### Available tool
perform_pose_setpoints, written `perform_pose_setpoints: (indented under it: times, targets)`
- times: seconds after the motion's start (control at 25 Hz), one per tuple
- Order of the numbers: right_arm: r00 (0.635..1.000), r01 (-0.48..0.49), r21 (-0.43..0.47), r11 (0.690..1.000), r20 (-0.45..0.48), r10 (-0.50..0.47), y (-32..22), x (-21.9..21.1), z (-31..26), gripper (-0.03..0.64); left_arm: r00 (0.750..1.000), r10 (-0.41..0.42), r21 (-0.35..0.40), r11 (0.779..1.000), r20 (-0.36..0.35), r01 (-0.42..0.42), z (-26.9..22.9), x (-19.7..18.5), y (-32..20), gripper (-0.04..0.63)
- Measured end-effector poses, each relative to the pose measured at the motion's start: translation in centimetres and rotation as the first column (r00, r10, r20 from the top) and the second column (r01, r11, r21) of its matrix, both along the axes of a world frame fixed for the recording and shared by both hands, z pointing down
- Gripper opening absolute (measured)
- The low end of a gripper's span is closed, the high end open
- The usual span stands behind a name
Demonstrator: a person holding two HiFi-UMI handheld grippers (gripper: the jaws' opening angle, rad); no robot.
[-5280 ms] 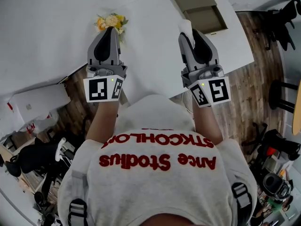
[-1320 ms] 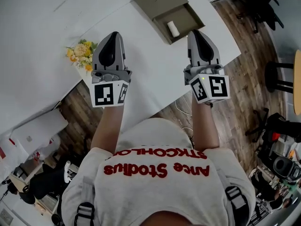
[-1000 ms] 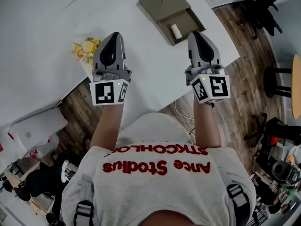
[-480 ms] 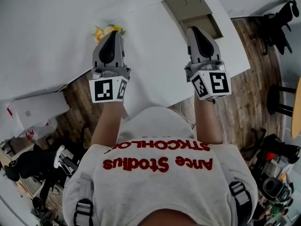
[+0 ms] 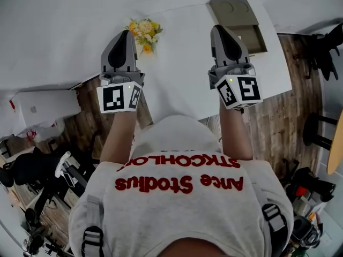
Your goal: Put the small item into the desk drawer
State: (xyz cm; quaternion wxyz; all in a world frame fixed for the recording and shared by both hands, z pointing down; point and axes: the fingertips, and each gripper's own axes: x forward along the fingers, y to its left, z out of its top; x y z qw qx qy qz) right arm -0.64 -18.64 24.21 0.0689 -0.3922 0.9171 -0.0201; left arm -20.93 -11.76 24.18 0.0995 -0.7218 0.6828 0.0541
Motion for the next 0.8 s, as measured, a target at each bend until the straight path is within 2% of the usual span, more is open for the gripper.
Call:
perform_pose_setpoints:
  times: [0.24, 0.8]
  targets:
    - [1.000, 0.018, -0.009, 1.000, 0.001, -0.018, 0.3, -1.5, 0.2, 0.011, 1.000, -0.013, 0.015, 1.000, 0.016, 0.012, -0.8, -1.2, 0.5, 0.008]
    - [1.000, 0.011, -0.006, 1.000, -0.028, -0.011, 0.2, -1.3, 0.2, 0.011, 1.000, -0.006, 0.020, 1.000, 0.014, 0.006, -0.9, -1.5, 0.1, 0.008]
